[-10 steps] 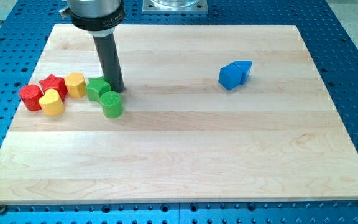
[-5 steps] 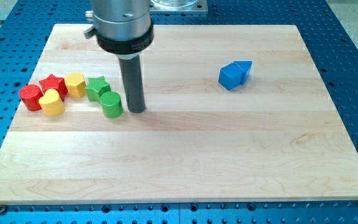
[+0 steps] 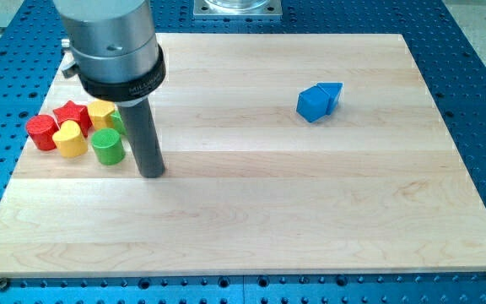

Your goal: Place the green circle below the yellow hexagon

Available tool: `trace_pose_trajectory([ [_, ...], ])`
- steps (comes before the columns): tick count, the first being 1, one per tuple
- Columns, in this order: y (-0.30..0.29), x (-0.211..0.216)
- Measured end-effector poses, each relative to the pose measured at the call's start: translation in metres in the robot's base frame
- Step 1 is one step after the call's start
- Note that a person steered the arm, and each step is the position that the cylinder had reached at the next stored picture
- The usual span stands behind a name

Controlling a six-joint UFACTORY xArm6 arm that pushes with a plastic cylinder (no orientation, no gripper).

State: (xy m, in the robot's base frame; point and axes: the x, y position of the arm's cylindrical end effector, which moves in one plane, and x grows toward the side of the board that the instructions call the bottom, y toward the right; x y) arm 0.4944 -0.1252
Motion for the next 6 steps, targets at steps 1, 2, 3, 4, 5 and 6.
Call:
trace_pose_trajectory([
  [1, -0.037, -0.003],
  [2, -0.044, -0.017],
  [3, -0.044, -0.035],
  [4, -0.044, -0.035],
  [5, -0.032, -0.005],
  [6, 0.013, 0.027],
])
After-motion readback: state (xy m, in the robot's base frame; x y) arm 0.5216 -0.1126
